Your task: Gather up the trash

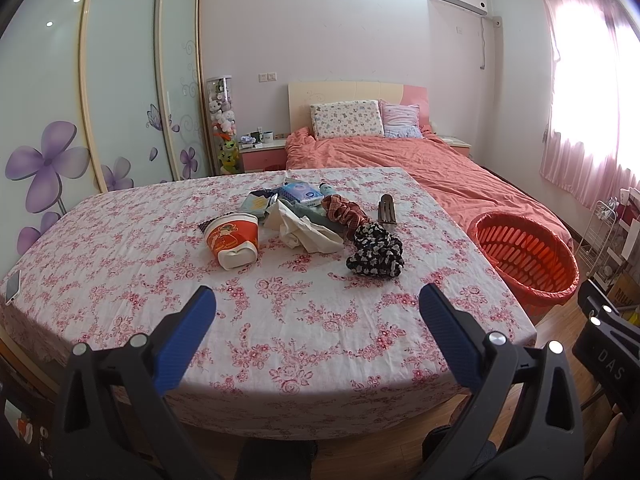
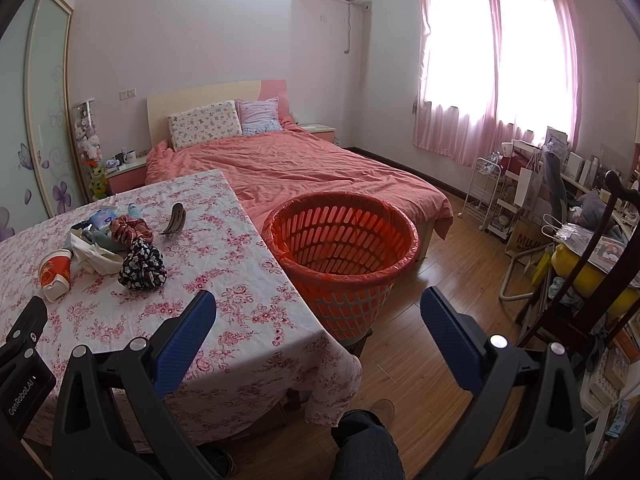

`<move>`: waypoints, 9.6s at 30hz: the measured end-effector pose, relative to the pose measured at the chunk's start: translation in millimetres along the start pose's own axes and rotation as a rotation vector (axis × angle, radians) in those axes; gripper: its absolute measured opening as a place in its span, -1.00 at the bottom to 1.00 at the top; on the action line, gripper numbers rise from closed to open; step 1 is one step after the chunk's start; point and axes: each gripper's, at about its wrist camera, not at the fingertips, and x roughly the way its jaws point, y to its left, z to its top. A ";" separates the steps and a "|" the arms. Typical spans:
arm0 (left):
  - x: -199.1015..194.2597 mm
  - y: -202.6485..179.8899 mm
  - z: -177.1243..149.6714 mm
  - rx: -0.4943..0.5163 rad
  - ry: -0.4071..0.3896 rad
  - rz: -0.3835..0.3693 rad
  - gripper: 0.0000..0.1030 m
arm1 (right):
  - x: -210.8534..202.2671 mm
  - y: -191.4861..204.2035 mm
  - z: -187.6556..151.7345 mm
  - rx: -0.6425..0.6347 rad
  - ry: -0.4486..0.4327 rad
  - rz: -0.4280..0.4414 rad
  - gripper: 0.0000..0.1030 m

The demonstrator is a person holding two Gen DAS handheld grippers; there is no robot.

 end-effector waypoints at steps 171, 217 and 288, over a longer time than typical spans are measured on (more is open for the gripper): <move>201.2 -235.6 111.7 0.256 0.185 -0.590 0.43 | 209.9 -65.1 94.1 0.203 0.074 0.240 -0.71; 240.6 78.0 114.2 -0.060 0.184 0.051 0.74 | 213.4 117.8 78.1 -0.064 0.249 0.454 0.00; 294.1 182.0 63.8 -0.166 0.375 -0.006 -0.81 | 248.7 200.4 50.8 -0.220 0.354 0.429 -0.34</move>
